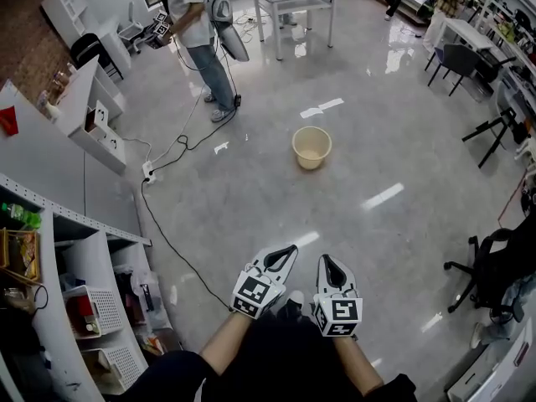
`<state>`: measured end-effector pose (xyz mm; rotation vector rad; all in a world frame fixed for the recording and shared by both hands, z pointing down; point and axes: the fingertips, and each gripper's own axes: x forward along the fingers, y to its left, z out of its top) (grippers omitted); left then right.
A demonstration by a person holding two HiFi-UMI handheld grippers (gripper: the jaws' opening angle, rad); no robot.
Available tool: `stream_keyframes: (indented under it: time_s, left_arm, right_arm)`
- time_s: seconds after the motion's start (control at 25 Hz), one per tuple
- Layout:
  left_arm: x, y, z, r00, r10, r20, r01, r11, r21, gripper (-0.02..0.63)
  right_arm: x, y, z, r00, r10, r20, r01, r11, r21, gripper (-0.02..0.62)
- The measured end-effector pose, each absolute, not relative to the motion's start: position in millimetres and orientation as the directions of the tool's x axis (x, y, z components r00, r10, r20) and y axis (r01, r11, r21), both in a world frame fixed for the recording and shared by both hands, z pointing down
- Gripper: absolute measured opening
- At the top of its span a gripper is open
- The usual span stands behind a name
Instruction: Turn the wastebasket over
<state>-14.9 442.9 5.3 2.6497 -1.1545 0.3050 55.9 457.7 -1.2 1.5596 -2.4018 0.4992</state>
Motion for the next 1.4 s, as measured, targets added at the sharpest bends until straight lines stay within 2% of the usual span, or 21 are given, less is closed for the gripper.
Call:
stream_keyframes:
  time_s: [0.64,1.4]
  left_arm:
    - [-11.5,395.5,12.1,0.648,-0.701,0.297,-0.756,-0.637,0.148,0.009]
    - [-33.3,237.5,25.2,0.717,-0.637,0.285,-0.692,-0.699,0.178,0.009]
  right_arm:
    - [60.0,418.5,15.7,-0.415,-0.816,0.402,-0.910,0.376,-0.174,0.012]
    - [34.2,265.0,21.3,-0.345,-0.828,0.441,-0.938,0.318,-0.137,0.012]
